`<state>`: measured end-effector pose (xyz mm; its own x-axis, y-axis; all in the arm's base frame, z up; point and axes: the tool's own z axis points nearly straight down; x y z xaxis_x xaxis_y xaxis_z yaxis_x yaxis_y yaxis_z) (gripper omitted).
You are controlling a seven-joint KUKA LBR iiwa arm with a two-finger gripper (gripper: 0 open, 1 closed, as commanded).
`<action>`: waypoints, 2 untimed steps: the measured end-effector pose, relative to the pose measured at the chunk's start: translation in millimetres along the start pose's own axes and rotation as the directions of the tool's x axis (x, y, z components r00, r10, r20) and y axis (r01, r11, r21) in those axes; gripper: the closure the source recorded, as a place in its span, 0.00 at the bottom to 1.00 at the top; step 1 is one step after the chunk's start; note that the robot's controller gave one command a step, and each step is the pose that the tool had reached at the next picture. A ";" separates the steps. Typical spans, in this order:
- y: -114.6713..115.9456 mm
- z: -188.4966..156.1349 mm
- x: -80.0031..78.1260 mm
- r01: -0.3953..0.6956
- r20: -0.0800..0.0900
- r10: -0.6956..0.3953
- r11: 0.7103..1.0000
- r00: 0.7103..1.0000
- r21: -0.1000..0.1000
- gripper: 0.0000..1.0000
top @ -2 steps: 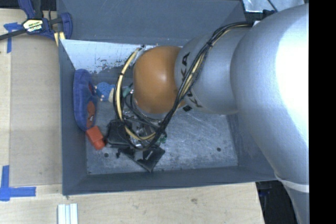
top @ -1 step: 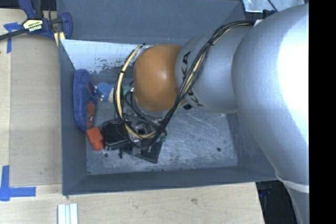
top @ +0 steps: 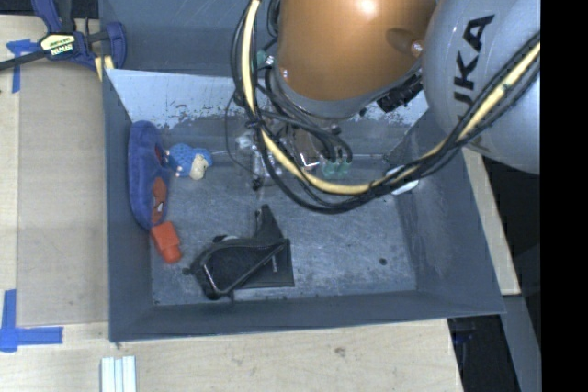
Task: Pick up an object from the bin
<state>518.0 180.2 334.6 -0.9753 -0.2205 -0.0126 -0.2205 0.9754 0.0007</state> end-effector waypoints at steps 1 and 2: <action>25.8 123.4 -9.5 -0.173 -0.016 0.173 0.985 0.985 0.004 1.00; 25.2 119.6 -10.9 -0.174 -0.009 0.174 0.985 0.985 0.002 0.00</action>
Offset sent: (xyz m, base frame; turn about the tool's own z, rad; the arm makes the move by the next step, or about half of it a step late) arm 0.0057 0.0276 -0.1197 0.1757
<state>524.6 207.7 215.2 -0.9989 -0.0472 -0.0031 -0.0472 0.9989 0.0010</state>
